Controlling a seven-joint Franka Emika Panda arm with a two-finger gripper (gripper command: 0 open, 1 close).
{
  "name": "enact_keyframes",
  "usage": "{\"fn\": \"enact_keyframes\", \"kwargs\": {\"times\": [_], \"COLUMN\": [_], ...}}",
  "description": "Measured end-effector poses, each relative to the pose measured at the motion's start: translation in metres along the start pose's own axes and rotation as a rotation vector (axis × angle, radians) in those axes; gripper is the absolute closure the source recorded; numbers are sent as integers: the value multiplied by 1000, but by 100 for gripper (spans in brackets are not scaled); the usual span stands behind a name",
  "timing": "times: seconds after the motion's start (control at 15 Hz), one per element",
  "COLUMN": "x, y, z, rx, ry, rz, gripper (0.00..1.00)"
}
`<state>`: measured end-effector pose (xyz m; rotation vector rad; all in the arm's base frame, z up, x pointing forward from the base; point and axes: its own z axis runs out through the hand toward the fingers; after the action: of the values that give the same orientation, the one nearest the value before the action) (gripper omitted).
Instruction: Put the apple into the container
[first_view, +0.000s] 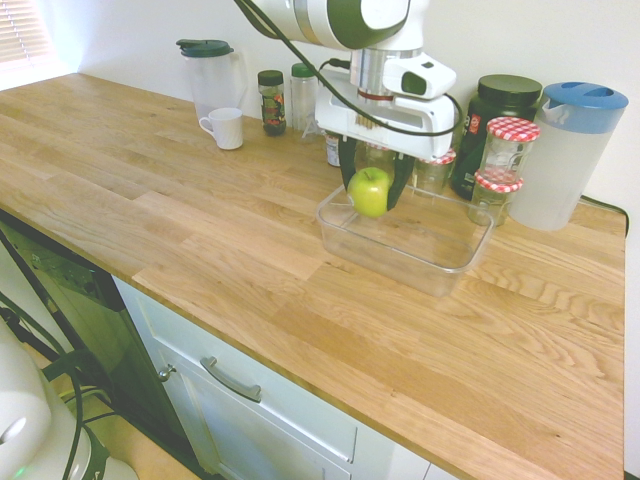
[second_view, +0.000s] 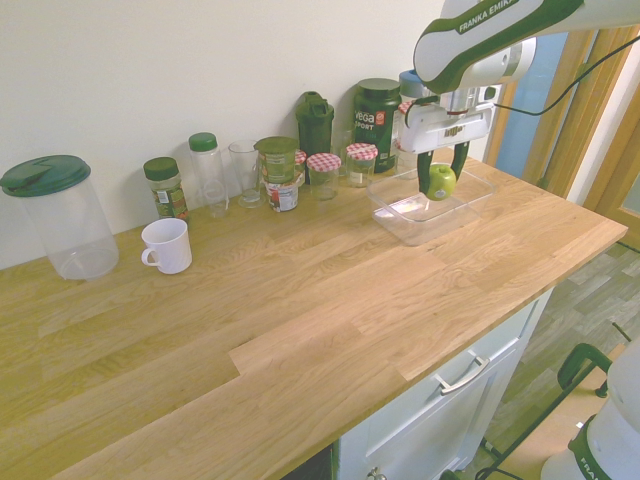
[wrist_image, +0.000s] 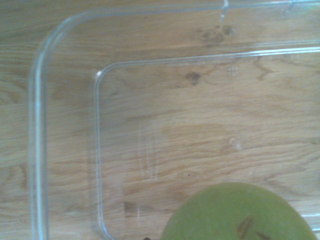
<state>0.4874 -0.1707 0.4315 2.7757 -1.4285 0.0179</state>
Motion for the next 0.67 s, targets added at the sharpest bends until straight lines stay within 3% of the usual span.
{"fn": "enact_keyframes", "kwargs": {"times": [0.4,0.47,0.67], "x": [12,13,16], "y": [-18,-21,-28], "z": [42,48,60], "rx": [11,9,5], "ry": [13,12,17], "rz": [-7,-11,-19], "gripper": [100,0,0]}}
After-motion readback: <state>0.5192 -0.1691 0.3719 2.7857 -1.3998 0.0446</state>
